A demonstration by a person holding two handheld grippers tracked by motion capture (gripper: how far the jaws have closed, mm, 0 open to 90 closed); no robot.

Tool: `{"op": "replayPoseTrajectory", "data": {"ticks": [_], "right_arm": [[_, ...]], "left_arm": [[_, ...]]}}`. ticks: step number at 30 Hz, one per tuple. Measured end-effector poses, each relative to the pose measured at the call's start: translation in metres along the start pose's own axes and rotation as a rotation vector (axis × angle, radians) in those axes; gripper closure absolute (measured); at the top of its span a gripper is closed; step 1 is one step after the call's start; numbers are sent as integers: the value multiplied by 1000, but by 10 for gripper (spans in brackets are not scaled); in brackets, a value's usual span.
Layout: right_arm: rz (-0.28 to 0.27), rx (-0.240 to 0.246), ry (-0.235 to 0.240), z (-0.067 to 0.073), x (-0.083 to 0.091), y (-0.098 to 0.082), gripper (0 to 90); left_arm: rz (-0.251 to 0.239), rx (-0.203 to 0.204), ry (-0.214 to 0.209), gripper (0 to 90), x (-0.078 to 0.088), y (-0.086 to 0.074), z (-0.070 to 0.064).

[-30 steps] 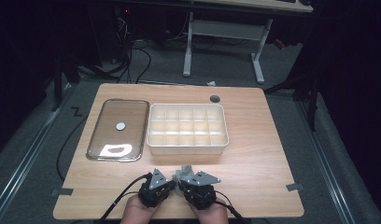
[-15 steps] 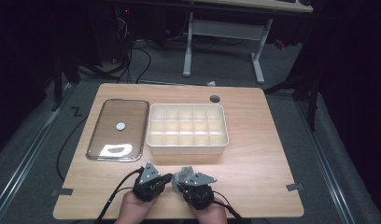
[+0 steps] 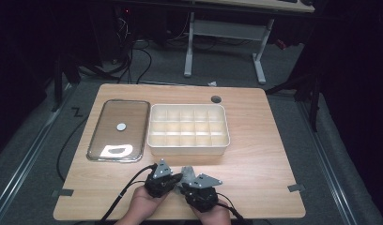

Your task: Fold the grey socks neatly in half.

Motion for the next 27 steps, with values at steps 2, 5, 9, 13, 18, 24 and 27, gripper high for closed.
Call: {"op": "replayPoseTrajectory", "data": {"ticks": [2, 5, 9, 13, 18, 24, 27], "right_arm": [[-24, -10, -6, -2, 5, 1, 812], [-30, -25, -76, -15, 12, 10, 813], [41, -11, -107, -22, 0, 8, 811], [83, -19, -125, -26, -6, -1, 810], [70, -69, -89, -33, -8, -5, 837], [72, -80, -83, -34, -9, -5, 846], [71, -71, -84, -35, -9, -5, 846]], "left_arm": [[1, -1, -3, 900, 0, 0, 1], [-5, -5, -1, 900, -1, -1, 0], [-5, -14, 1, 900, -1, -1, 1], [-6, -25, 9, 900, -2, -2, 0], [-17, -31, 39, 886, 0, -3, 0], [-59, -42, 19, 839, 13, 1, -15], [-11, -55, 65, 835, 7, -6, -16]]}}
Point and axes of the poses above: each handheld gripper's, and its own axes: x roughly backward along the jaws, y roughly out of its top, z roughly to its left, the point moved 3 cm from there along -x, roughly forward along the jaws, and after that the axes turned 12 degrees about z, right-handed, at the moved point
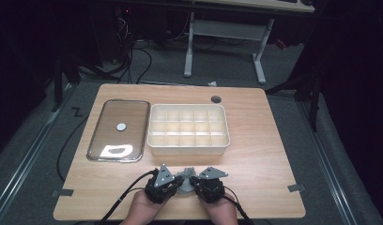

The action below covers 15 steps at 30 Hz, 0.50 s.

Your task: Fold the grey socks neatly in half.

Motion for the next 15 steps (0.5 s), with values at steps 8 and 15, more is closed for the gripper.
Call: {"op": "replayPoseTrajectory", "data": {"ticks": [8, 15], "right_arm": [[-14, -51, -1, 1, 13, 2, 644], [11, -149, 39, -6, 11, -3, 482]], "left_arm": [[5, 22, 6, 837, -4, -8, 2], [4, 18, 13, 834, -5, -8, 1]]}}
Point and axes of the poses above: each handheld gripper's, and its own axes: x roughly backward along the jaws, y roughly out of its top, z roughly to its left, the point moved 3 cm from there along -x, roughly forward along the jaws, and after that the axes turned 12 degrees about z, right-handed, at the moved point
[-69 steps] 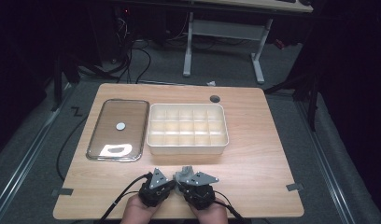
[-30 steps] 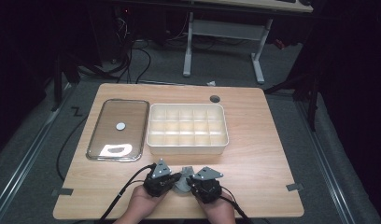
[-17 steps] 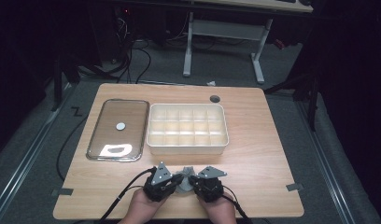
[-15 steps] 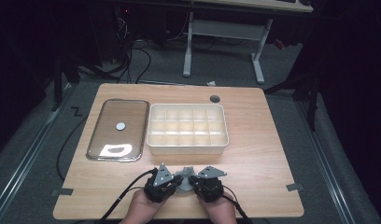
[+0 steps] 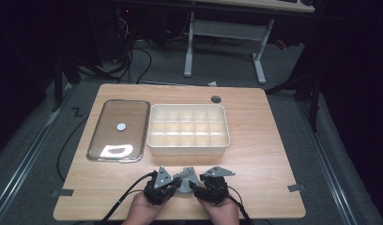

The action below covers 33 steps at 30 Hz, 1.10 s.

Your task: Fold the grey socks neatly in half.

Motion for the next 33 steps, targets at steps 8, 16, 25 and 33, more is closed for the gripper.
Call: {"op": "replayPoseTrajectory", "data": {"ticks": [8, 16, 25, 33], "right_arm": [[28, -14, 74, 4, -9, -3, 659], [22, 9, 88, 13, -9, -6, 730], [-40, 85, 55, 24, 4, -7, 817], [-67, 32, -4, 11, 25, -2, 577]], "left_arm": [[-16, -7, 5, 819, 2, 0, -3], [-18, -27, 21, 851, 2, -1, -9], [-4, -33, 7, 865, -1, 0, -9], [3, -46, 5, 867, -2, 1, -9]]}}
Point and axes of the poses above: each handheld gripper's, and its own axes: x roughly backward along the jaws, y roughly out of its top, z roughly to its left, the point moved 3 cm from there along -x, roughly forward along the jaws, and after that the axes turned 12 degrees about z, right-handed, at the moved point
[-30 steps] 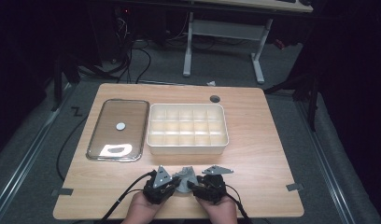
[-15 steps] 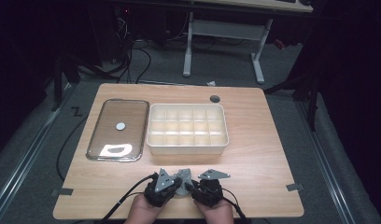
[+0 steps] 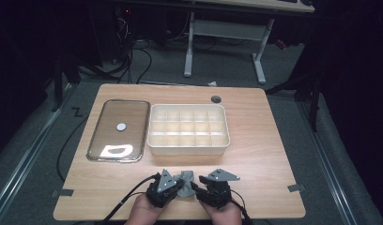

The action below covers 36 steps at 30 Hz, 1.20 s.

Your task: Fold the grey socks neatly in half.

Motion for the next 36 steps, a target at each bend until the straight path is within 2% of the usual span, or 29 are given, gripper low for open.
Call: {"op": "replayPoseTrajectory", "data": {"ticks": [2, 4, 5, 6, 7, 8, 9, 10, 11, 14, 15, 16, 19, 24, 28, 30, 33, 34, 35, 36], "right_arm": [[7, -16, -18, -5, 1, 1, 561], [62, -44, -32, -14, -4, 1, 541], [62, -44, -32, -14, -4, 1, 541], [93, -26, -49, -15, -11, 1, 591], [93, -26, -49, -15, -11, 1, 591], [91, 1, -86, -12, -16, 0, 742], [91, 1, -86, -12, -16, 0, 742], [99, 10, -96, -10, -18, -1, 780], [114, 37, -78, -4, -24, -2, 856], [115, 61, -74, 3, -27, -2, 886], [99, 73, -65, 7, -27, -1, 900], [87, 83, -51, 13, -26, 1, 900], [85, 106, -55, 20, -26, 6, 900], [84, 128, -55, 22, -24, 8, 900], [53, 130, -23, 25, -19, 7, 900], [47, 128, -22, 25, -19, 6, 900], [46, 117, -36, 21, -19, 6, 900], [45, 106, -37, 19, -18, 6, 895], [45, 106, -37, 19, -18, 6, 895], [39, 94, -30, 17, -17, 6, 891]], "left_arm": [[0, 0, -4, 867, 0, 0, 0], [2, 2, -11, 867, 0, 0, 1], [2, 2, -11, 867, 0, 0, 1], [2, 1, -11, 867, 0, 0, 1], [2, 1, -11, 867, 0, 0, 1], [2, 0, -11, 866, 0, 0, 1], [2, 0, -11, 866, 0, 0, 1], [2, 1, -13, 866, 0, 0, 1], [2, 1, -13, 866, 0, 0, 1], [2, 2, -13, 865, 0, 0, 1], [1, 2, -13, 866, 0, 0, 1], [2, 2, -13, 866, 0, 0, 1], [0, 10, -10, 870, 0, 0, 1], [0, 35, -30, 871, 0, 0, 4], [-1, 40, -36, 864, 1, -1, 4], [-1, 46, -45, 857, 1, -1, 4], [-4, 69, -69, 781, 3, 0, 6], [-32, 85, -70, 735, 11, 2, 11], [-32, 85, -70, 719, 11, 2, 11], [-93, 102, -65, 719, 24, 5, 17]]}}
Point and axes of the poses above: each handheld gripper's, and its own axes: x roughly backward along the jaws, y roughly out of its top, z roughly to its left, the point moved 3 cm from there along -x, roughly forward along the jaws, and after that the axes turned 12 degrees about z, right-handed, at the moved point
